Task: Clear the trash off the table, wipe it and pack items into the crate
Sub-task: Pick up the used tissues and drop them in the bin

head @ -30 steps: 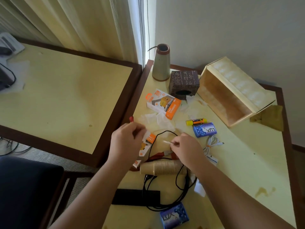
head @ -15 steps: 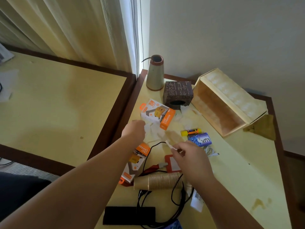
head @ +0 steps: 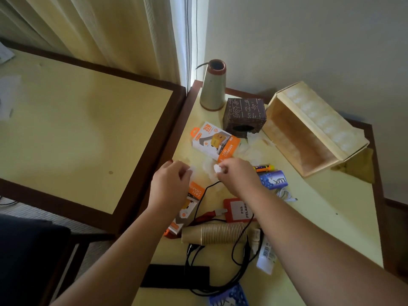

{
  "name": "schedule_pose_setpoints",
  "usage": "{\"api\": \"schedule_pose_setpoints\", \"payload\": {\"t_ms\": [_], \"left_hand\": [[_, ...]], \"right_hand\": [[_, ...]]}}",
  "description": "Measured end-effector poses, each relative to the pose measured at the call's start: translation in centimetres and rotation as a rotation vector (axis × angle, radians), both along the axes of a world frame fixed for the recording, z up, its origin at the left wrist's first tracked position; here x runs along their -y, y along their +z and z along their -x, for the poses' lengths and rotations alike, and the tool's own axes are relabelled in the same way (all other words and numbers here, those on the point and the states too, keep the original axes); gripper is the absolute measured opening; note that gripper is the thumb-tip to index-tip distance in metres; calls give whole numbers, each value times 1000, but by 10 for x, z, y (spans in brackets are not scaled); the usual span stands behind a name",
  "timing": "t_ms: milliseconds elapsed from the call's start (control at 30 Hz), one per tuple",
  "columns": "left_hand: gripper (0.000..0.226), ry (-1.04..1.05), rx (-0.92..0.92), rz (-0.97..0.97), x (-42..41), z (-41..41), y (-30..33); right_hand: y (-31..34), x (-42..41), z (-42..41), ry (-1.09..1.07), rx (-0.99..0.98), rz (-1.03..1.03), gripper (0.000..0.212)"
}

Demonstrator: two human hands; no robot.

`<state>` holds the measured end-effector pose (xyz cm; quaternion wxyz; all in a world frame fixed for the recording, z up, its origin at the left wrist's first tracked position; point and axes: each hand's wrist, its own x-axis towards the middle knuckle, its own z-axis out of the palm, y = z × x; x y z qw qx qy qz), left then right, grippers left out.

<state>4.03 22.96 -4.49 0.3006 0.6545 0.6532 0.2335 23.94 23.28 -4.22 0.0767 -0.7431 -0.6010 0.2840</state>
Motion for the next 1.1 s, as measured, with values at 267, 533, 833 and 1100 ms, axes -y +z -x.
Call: {"api": "schedule_pose_setpoints", "payload": {"t_ms": [267, 533, 833, 1100], "left_hand": [[9, 42, 156, -107, 78, 39, 35], [17, 97, 199, -172, 135, 76, 54], [17, 359, 142, -331, 243, 145, 60], [21, 737, 36, -39, 365, 232, -11]], "right_hand": [[-47, -16, 21, 20, 242, 82, 16], [-8, 29, 43, -7, 32, -472, 18], [61, 174, 149, 183, -368, -667, 14], [12, 316, 277, 551, -589, -321, 17]]}}
